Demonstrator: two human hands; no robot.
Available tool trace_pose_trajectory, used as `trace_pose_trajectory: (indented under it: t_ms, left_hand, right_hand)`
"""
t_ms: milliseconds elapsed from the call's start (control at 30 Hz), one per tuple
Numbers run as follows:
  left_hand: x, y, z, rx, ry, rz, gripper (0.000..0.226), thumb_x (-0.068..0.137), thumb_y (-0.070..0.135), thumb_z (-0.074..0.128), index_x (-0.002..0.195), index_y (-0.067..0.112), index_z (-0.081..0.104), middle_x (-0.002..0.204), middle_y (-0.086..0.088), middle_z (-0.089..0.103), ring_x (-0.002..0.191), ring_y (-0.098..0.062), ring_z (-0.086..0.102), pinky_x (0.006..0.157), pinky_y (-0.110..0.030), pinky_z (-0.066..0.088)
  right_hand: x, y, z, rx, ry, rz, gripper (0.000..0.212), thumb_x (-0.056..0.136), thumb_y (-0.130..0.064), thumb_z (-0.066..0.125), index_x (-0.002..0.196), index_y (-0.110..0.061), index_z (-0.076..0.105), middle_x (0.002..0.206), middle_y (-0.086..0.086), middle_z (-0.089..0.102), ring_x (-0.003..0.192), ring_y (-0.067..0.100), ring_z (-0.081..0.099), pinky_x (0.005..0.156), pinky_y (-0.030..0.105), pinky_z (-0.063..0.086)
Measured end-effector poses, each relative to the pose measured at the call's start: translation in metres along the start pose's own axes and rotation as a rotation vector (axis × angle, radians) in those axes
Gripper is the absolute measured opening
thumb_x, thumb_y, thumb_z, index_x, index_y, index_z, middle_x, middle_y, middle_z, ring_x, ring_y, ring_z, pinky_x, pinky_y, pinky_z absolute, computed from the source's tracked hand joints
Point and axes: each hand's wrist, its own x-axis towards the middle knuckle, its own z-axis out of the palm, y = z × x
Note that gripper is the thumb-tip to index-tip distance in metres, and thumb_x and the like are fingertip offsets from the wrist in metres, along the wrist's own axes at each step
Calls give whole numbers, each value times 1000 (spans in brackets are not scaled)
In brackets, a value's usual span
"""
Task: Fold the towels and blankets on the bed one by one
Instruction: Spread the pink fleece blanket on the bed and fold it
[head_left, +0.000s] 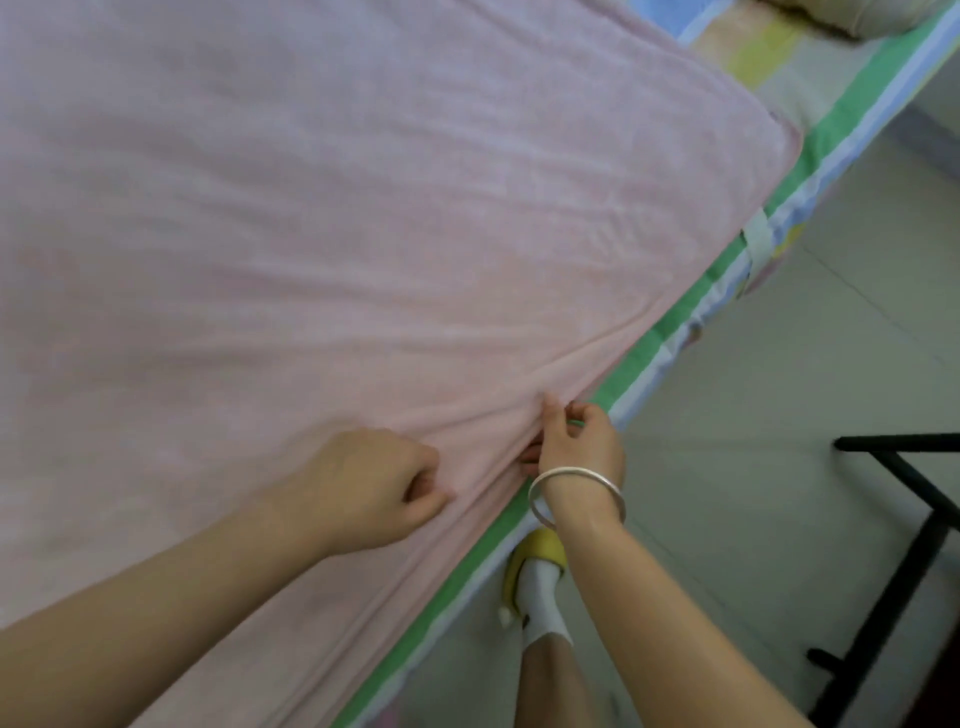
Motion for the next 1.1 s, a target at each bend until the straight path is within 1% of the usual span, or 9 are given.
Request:
trace_pose_trajectory:
  t_ms: [67, 167, 267, 367, 533, 667, 800, 933, 1100]
  left_hand:
    - [-37, -12, 9, 39, -18, 22, 50, 72, 70, 29, 66, 23, 46, 66, 5, 62, 66, -17, 60, 53, -27, 32]
    - [-81, -21, 18, 4, -31, 42, 47, 68, 69, 39, 66, 23, 49, 61, 8, 57, 60, -13, 56, 50, -27, 28]
    - [-106, -26, 32, -133, -64, -31, 43, 65, 69, 43, 71, 27, 48, 61, 14, 50, 60, -5, 49, 54, -23, 33]
    - [-111, -22, 46, -67, -24, 22, 28, 70, 55, 50, 72, 28, 43, 66, 12, 53, 65, -15, 58, 56, -27, 38]
    - [-104, -8, 53, 105, -44, 134, 15, 80, 36, 48, 81, 20, 49, 83, -4, 65, 73, -32, 61, 57, -34, 37]
    - [-111, 10, 58, 20, -176, 172, 13, 81, 32, 42, 78, 20, 47, 80, -6, 64, 72, -31, 59, 58, -32, 35]
    - [-125, 10, 58, -163, -131, 82, 19, 87, 37, 42, 84, 22, 54, 83, 0, 65, 78, -24, 60, 64, -31, 41]
    - [-149, -10, 50, -371, -26, -60, 6, 89, 36, 50, 85, 31, 53, 72, 13, 58, 67, -8, 53, 63, -29, 43]
    - [-211, -36, 51, -159, -4, -10, 19, 81, 47, 44, 73, 30, 46, 58, 15, 45, 53, -4, 42, 48, -15, 27]
  right_hand:
    - [-30, 4, 16, -11, 53, -16, 52, 69, -74, 43, 74, -23, 51, 81, 5, 70, 77, 36, 67, 76, 50, 55]
    - [-66, 6, 33, -53, 130, -10, 35, 93, -48, 51, 92, -13, 57, 92, 8, 67, 91, 33, 63, 79, 35, 46]
    - [-99, 11, 48, -80, 272, 52, 30, 98, -42, 46, 108, -15, 54, 105, 6, 68, 99, 31, 61, 74, 32, 37]
    - [-112, 18, 59, -126, 348, 73, 28, 99, -42, 44, 111, -18, 52, 110, 1, 68, 99, 29, 61, 71, 30, 31]
    - [-108, 27, 52, -192, 391, 55, 26, 99, -37, 46, 112, -16, 53, 110, 8, 67, 100, 33, 61, 77, 33, 39]
    - [-112, 45, 39, -151, 399, 56, 24, 99, -32, 49, 109, -12, 56, 109, 10, 66, 99, 31, 60, 69, 28, 27]
    - [-115, 52, 33, -142, 357, -4, 22, 97, -34, 52, 104, -13, 56, 103, 8, 67, 96, 29, 61, 71, 27, 32]
    - [-132, 53, 38, -130, 281, -12, 27, 95, -40, 55, 102, -14, 54, 72, -8, 54, 80, 23, 54, 68, 27, 32]
    - [-193, 83, 60, -133, 97, -5, 29, 92, -48, 56, 87, -20, 51, 74, -3, 61, 81, 26, 62, 73, 34, 46]
